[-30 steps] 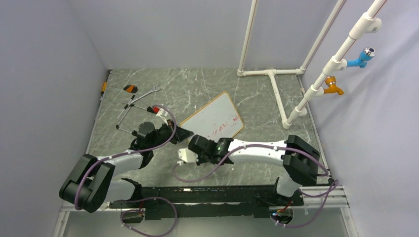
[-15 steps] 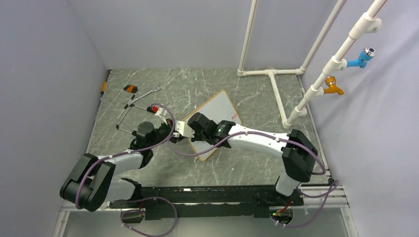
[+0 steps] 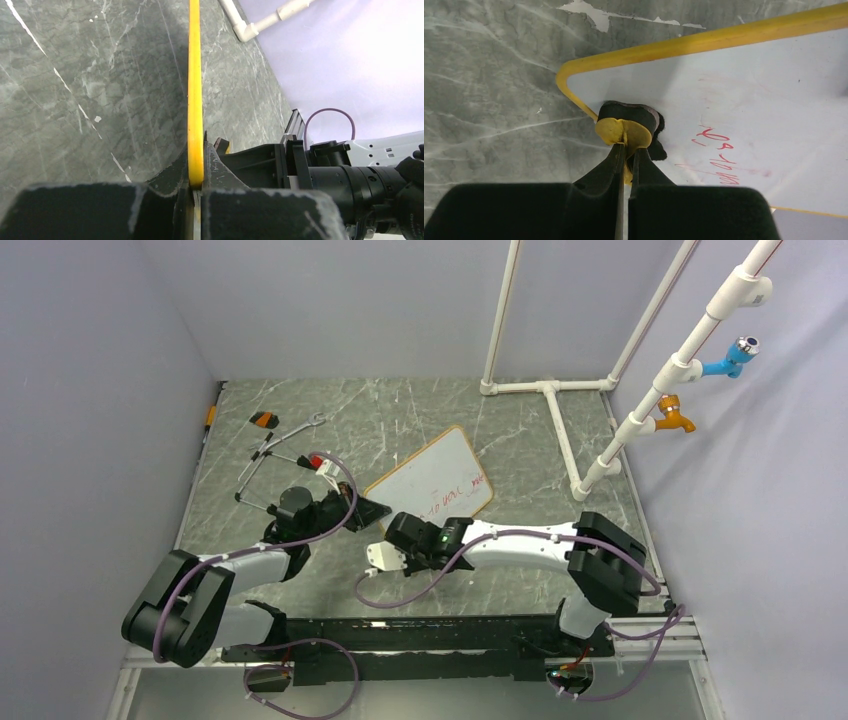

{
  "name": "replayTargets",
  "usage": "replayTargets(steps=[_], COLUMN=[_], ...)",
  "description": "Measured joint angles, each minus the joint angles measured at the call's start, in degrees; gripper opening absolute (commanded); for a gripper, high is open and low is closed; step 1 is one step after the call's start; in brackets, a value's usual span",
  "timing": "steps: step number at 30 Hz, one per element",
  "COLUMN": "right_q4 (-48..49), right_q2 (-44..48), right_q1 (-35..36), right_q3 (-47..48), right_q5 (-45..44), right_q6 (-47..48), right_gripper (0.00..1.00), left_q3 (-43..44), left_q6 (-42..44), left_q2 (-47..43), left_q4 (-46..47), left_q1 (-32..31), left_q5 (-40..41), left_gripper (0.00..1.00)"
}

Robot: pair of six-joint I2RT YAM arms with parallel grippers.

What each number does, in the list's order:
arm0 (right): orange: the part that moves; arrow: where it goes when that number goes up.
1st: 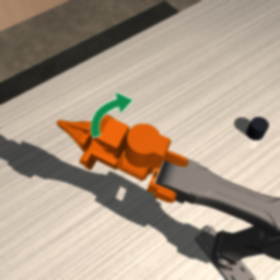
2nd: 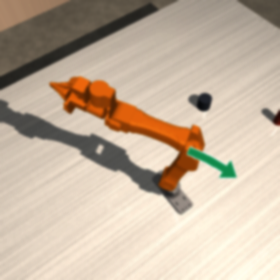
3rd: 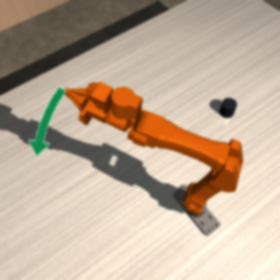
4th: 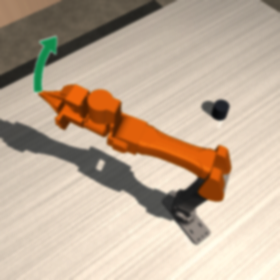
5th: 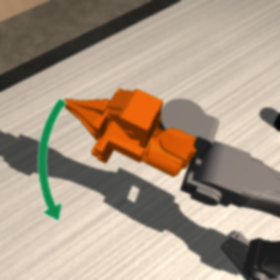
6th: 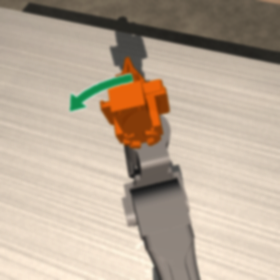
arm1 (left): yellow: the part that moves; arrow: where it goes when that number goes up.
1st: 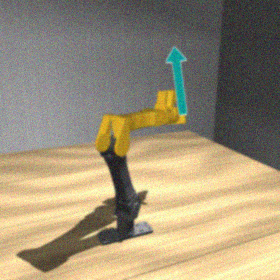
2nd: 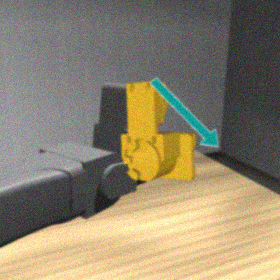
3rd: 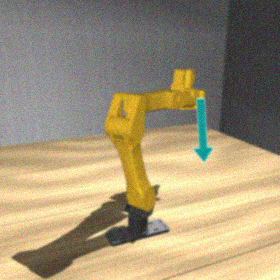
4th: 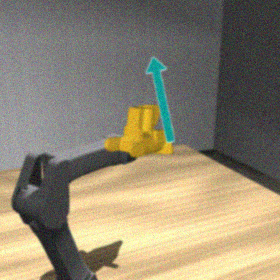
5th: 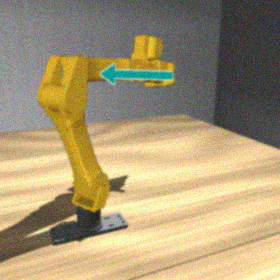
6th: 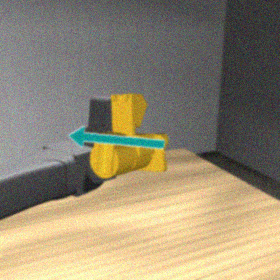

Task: Erase the whiteboard
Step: Erase the whiteboard at the center of the board.

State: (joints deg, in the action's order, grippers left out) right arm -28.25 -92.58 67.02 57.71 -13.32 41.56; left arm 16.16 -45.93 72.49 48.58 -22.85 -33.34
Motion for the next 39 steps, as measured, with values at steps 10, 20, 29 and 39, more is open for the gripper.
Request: replayTargets(steps=[10, 20, 29, 39], right_q4=[-1.6, 3.7, -0.4, 3.1], right_q2=[-2.5, 0.6, 1.0, 0.0], right_q1=[-9.1, -12.8, -3.8, -18.4], right_q3=[9.6, 6.7, 1.2, 10.7], right_q5=[2.4, 6.2, 12.3, 8.4], right_q6=[-5.9, -6.2, -1.8, -8.5], right_gripper=[0.0, 0.0, 0.0, 0.0], left_q3=[0.0, -0.2, -0.3, -0.3], left_q6=[1.1, -0.8, 0.3, -0.5], left_q2=[0.3, 0.4, 0.4, 0.5], left_q4=[1.2, 0.8, 0.9, 1.5], left_q1=[0.1, 0.2, -0.1, 0.1], left_q5=[1.3, 1.0, -1.6, 0.0], left_gripper=[0.0, 0.0, 0.0, 0.0])
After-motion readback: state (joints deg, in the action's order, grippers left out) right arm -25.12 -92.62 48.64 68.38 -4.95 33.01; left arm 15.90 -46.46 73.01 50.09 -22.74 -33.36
